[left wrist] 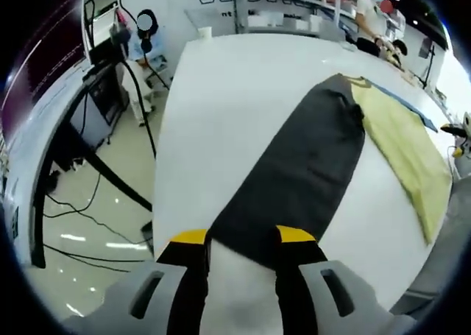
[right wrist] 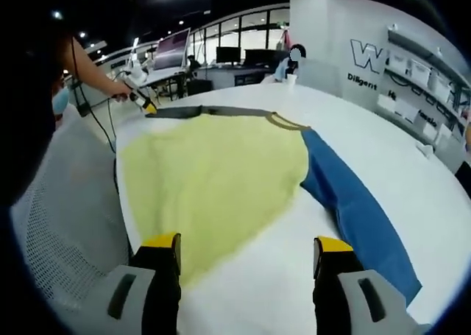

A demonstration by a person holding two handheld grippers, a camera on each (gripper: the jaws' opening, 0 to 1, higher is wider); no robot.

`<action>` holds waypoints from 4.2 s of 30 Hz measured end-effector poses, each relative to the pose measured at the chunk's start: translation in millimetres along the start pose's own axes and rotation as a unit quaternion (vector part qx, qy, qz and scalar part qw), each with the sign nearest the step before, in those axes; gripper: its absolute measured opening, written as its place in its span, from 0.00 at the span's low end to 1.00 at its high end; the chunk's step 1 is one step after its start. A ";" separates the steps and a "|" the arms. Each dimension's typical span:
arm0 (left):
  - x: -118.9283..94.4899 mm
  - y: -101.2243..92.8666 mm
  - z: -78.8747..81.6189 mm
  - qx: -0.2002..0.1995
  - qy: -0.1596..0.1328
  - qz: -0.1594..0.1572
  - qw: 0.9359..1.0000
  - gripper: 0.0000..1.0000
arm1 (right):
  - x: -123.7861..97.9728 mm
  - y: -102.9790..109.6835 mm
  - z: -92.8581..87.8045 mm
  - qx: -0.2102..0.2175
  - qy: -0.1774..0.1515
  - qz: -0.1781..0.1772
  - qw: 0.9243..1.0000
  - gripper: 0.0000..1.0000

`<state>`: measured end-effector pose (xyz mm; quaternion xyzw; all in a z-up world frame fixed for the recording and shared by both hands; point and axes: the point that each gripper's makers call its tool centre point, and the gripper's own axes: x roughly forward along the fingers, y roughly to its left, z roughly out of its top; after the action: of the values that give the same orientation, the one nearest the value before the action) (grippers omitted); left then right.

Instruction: Fold the garment on the visible template until the final outline fits inside the template.

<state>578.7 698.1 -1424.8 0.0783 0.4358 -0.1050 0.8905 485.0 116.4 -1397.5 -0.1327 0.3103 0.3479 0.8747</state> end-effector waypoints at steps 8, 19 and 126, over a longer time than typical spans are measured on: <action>-0.6 3.7 -2.6 -0.019 -0.001 0.003 1.000 0.36 | -6.8 -0.3 -6.7 0.010 0.001 -0.009 1.000 0.71; 2.9 -12.1 -3.6 -0.001 0.004 -0.021 1.000 0.06 | -12.0 -5.1 -10.8 0.013 0.004 -0.020 1.000 0.70; -62.0 -249.6 286.9 0.120 -0.225 -0.227 0.940 0.05 | -13.9 3.1 -0.6 0.017 -0.019 -0.014 1.000 0.77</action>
<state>695.8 398.2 -1213.2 0.0581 0.2148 -0.3713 0.9015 474.7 111.1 -1389.2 -0.1153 0.2976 0.3329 0.8873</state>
